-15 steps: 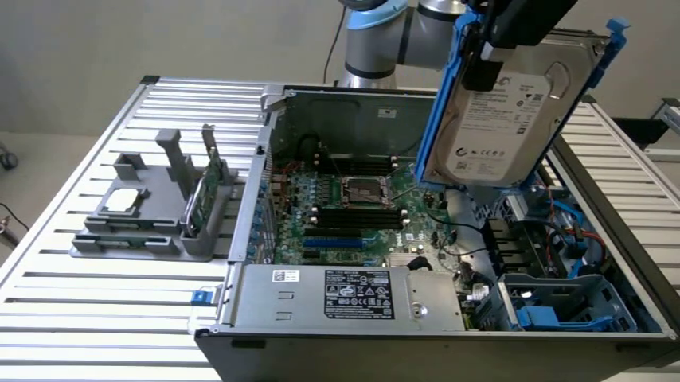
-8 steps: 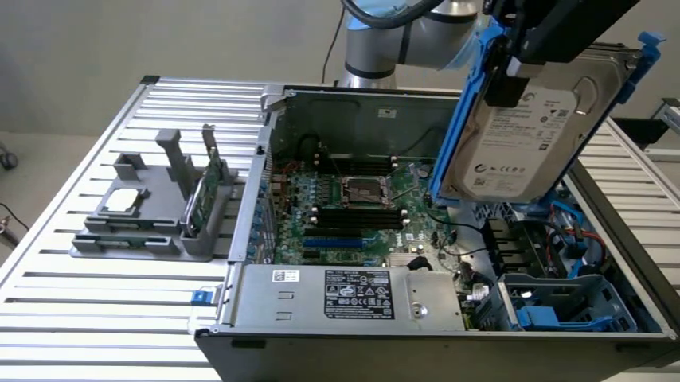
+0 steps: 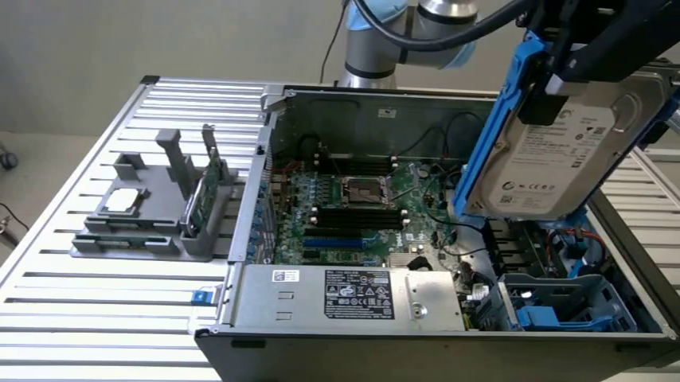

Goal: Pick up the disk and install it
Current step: 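Pick up the disk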

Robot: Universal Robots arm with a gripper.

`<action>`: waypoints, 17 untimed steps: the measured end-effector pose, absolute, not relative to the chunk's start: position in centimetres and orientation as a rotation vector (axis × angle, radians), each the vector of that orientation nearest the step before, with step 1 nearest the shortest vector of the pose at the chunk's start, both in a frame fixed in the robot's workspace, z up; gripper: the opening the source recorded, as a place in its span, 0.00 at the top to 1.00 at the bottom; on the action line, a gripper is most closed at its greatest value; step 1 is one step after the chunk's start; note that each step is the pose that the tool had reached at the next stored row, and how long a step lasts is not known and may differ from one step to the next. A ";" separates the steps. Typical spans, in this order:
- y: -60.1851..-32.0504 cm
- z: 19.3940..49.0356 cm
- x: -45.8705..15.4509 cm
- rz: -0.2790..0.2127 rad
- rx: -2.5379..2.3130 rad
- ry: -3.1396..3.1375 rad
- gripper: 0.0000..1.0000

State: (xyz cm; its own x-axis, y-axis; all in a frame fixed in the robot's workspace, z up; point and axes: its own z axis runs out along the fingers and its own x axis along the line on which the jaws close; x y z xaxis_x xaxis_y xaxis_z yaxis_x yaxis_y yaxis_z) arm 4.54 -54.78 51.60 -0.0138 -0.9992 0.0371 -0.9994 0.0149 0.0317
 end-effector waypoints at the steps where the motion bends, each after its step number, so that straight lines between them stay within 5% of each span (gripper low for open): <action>1: -55.0 51.6 4.8 0.005 2.171 -2.202 0.67; 17: -57.5 50.8 10.0 -0.003 2.174 -2.205 0.67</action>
State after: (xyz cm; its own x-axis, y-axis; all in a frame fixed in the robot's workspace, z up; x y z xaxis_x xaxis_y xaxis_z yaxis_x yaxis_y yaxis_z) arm 10.00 -57.47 50.76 -0.0137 -0.9994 0.0304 -0.9994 0.0147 0.0326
